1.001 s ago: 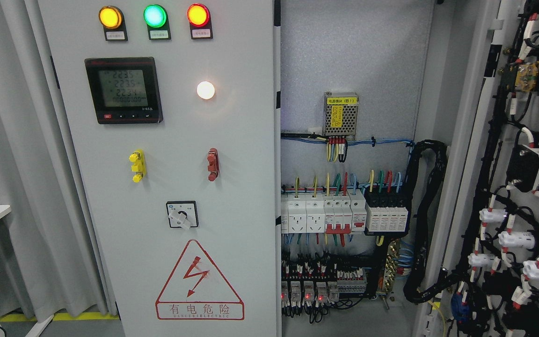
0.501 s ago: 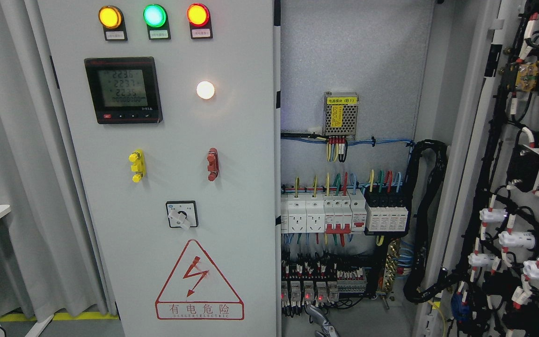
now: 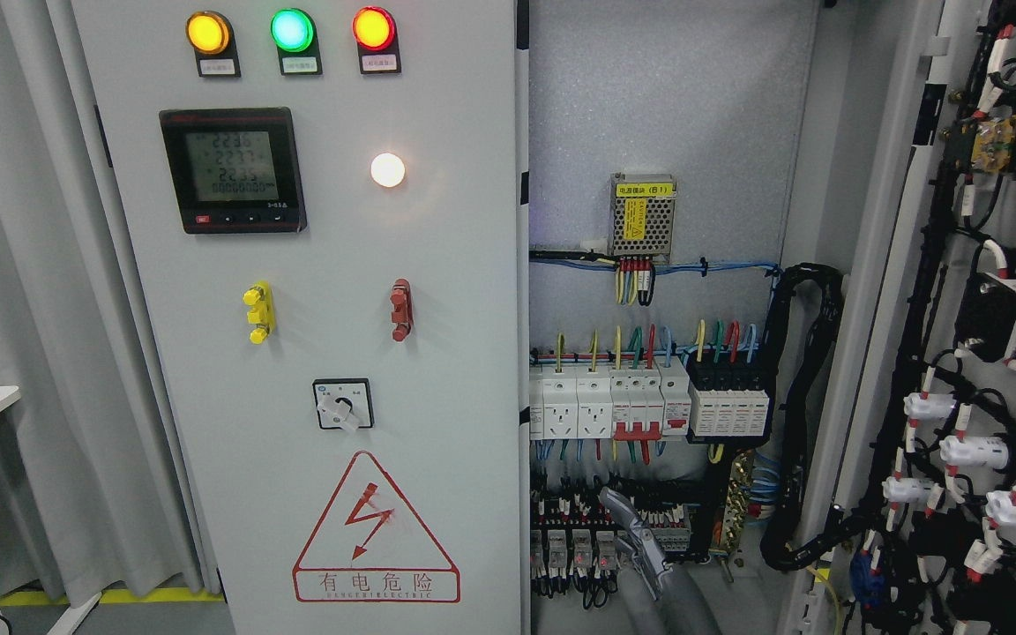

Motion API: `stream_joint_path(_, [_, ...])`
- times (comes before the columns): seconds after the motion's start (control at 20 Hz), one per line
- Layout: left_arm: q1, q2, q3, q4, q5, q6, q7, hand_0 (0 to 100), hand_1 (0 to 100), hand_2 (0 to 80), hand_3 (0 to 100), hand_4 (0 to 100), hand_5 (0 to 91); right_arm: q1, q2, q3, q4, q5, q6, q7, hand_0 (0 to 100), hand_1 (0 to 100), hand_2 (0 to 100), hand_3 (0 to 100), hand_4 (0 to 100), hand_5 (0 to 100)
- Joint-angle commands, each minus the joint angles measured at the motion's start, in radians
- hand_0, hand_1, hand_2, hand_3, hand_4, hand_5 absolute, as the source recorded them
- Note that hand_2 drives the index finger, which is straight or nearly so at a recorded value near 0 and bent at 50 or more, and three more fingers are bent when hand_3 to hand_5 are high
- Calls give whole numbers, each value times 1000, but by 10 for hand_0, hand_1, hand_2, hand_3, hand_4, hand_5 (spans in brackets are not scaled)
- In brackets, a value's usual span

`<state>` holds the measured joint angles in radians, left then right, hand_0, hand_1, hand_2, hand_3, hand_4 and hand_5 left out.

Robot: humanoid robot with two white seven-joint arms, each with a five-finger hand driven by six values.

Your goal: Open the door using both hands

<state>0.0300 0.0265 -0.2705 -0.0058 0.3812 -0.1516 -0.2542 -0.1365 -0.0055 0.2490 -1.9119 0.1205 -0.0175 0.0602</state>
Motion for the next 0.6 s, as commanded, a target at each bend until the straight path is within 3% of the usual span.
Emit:
stream_joint_path(0.0, [2,9,5,-26,2,0,-2,291,0,29,28,34,0,-103,6,-43,40,-42,20,-3,219,0,0,0,0,0])
stream_joint_path(0.15, [-9,9,5,-26,2,0,-2,291,0,29,28,34,0,-152,6,-43,42,-183,86,-39,219,0,0,0,0,0])
stream_joint_path(0.55, [-9,9,5,-25,1,0,-2,290,0,29,28,33,0,-288,6,-5,136,-289,140,-33,219,0,0,0,0,0])
